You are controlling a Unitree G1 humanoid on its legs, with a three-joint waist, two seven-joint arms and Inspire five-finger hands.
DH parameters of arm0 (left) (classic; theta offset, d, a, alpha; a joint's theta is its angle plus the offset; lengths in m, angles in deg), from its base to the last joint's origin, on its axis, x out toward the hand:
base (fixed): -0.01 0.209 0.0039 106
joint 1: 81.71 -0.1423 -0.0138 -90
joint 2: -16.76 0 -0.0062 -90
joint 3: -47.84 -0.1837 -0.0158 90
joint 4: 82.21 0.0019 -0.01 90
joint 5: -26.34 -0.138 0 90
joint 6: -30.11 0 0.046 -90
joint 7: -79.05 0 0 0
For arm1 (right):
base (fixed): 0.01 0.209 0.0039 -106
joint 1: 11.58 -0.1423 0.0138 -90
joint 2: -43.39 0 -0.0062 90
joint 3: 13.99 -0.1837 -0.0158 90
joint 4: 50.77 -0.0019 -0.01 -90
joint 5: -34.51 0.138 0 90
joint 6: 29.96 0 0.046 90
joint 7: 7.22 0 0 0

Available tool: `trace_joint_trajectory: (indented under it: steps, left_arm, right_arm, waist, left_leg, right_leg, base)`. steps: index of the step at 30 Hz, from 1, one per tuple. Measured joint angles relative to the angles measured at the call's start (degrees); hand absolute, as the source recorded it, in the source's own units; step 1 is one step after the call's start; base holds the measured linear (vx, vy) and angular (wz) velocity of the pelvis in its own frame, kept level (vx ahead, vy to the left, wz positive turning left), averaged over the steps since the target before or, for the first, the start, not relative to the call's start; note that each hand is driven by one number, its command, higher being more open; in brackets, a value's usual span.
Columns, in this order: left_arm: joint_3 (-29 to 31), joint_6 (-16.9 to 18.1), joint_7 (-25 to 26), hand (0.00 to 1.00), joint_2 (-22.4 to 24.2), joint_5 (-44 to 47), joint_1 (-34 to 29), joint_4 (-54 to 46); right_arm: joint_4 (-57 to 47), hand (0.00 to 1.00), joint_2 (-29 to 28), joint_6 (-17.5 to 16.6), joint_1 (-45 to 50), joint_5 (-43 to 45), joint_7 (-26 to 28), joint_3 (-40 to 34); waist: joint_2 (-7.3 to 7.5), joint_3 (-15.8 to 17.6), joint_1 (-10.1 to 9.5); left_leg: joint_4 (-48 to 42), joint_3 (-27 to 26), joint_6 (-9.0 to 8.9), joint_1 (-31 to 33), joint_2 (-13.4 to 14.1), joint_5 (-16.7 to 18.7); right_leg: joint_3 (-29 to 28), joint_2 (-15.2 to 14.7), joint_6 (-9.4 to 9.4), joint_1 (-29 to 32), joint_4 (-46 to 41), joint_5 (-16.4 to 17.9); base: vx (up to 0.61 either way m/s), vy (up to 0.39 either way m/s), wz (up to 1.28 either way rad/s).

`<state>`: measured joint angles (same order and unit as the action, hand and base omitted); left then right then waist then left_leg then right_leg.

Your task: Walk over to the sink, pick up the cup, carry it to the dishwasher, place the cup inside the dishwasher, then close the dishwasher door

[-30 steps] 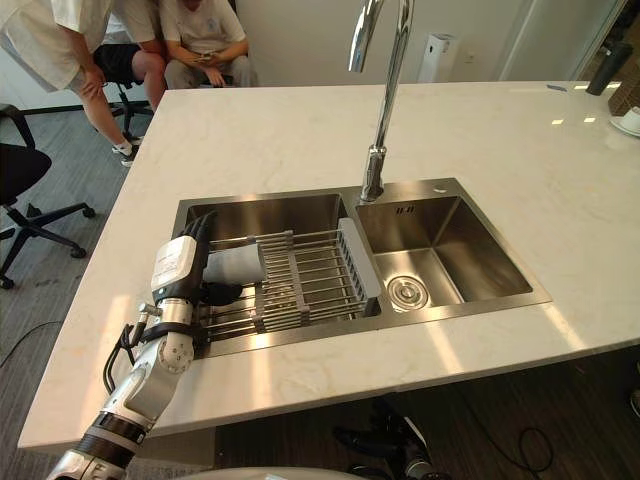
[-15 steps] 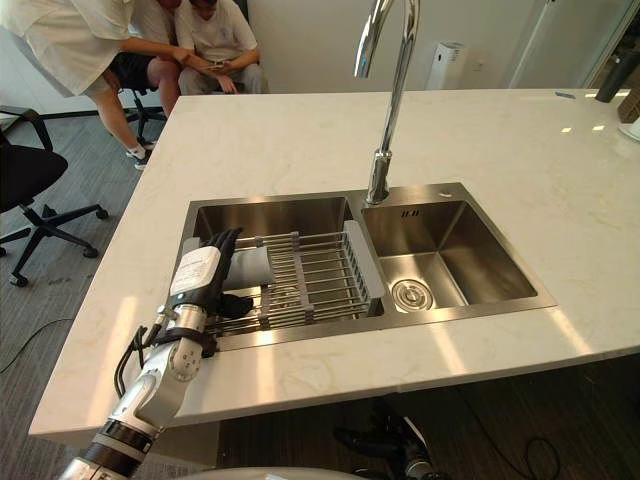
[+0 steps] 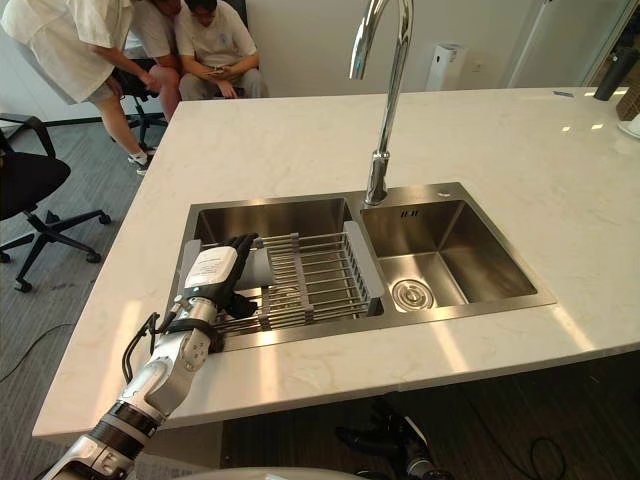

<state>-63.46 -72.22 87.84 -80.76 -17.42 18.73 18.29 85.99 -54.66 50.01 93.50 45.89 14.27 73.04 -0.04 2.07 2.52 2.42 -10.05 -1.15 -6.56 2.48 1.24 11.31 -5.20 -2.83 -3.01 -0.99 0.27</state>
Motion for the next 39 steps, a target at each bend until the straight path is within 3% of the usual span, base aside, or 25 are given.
trace_joint_trajectory:
  steps: [8, 9, 19, 39]
  left_arm:
    - [1.3, -1.7, -0.2, 1.0, -0.1, 3.7, 2.4, 4.0]
    - [1.7, -1.8, 0.0, 0.0, -0.1, 4.6, 2.5, 4.4]
    - [5.0, -0.9, 2.4, 0.0, 0.0, 8.1, 4.1, 8.8]
    - [5.1, 2.6, 3.0, 0.0, -1.7, 14.7, 4.2, 9.0]
  right_arm:
    - [0.0, 1.0, 0.6, 0.9, -0.2, 0.0, 0.8, 0.1]
    - [0.0, 1.0, 0.7, 1.1, -0.2, 0.0, 0.8, 0.1]
    - [-0.5, 1.0, 0.9, 1.1, -0.4, 0.4, 1.1, 0.1]
    - [-1.6, 1.0, 1.1, 1.3, -0.4, 0.9, 0.9, 1.1]
  waist:
    - [-0.01, 0.0, 0.5]
    - [-0.01, 0.0, 0.57]
    - [-0.21, 0.3, 1.69]
    - [-0.6, 0.7, 1.66]
  left_leg:
    - [0.5, -0.4, 0.01, -0.4, -0.1, -0.3]
    - [0.5, -0.4, 0.01, -0.4, -0.1, -0.3]
    - [0.7, -1.0, -0.05, -0.6, 0.0, -0.2]
    - [0.9, -1.1, -0.14, -0.9, 0.2, -0.2]
  right_leg:
    - [-0.6, 0.0, 0.12, 0.0, 0.1, -0.1]
    - [-0.6, 0.0, 0.12, 0.0, 0.1, -0.1]
    - [-1.3, 0.2, 0.12, 0.1, 0.0, -0.1]
    - [-1.5, 0.3, -0.09, 0.3, -1.0, 0.2]
  base:
    - [-0.03, -0.005, -0.02]
    - [0.0, 0.0, 0.0]
    - [0.0, -0.004, -0.02]
    - [0.0, 0.0, 0.0]
